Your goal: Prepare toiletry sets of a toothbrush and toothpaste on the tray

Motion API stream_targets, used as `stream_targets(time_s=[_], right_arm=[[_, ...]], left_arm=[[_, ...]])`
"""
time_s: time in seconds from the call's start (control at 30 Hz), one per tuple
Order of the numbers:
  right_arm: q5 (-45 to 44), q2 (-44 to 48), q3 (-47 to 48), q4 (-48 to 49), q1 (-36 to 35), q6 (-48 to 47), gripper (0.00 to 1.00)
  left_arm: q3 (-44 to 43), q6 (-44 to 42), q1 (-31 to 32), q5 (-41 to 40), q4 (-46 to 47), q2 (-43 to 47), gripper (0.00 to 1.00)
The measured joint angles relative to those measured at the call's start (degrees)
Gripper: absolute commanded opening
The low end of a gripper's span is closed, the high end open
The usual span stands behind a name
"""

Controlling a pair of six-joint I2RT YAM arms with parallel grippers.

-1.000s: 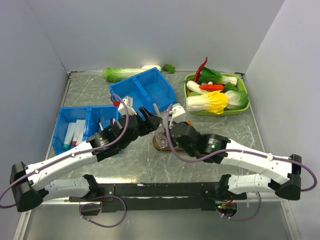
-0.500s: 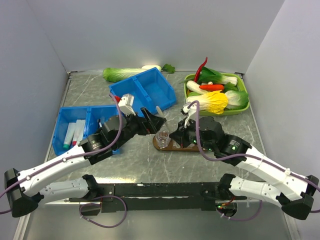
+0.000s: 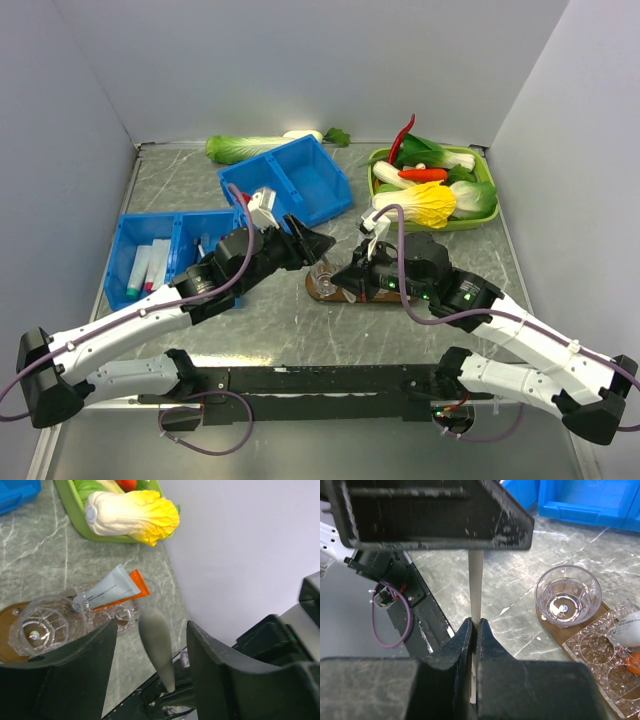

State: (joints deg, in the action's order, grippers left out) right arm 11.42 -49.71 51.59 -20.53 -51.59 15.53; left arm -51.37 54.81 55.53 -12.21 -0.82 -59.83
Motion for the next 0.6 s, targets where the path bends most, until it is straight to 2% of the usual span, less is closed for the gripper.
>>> stream_targets(time_s=[0.23, 0.47, 0.53, 0.6], right_arm=[[1.7, 0.1, -0.5, 0.3, 1.3, 0.0, 0.00], [3.5, 0.0, -0.5, 0.5, 2.1, 0.0, 0.00], [3.7, 0.0, -0.6, 0.7, 2.2, 0.0, 0.00], [3.7, 0.0, -0.6, 0.9, 2.3, 0.0, 0.10]], left_arm=[[1.6, 2.5, -0.3, -0.7, 1.9, 2.3, 0.37], [2.2, 4.6, -0.6, -1.0, 2.8, 3.7, 0.02], [2.2, 5.1, -0.6, -1.0, 3.3, 3.7, 0.01], [2.2, 5.5, -0.6, -0.9, 3.7, 3.6, 0.01]])
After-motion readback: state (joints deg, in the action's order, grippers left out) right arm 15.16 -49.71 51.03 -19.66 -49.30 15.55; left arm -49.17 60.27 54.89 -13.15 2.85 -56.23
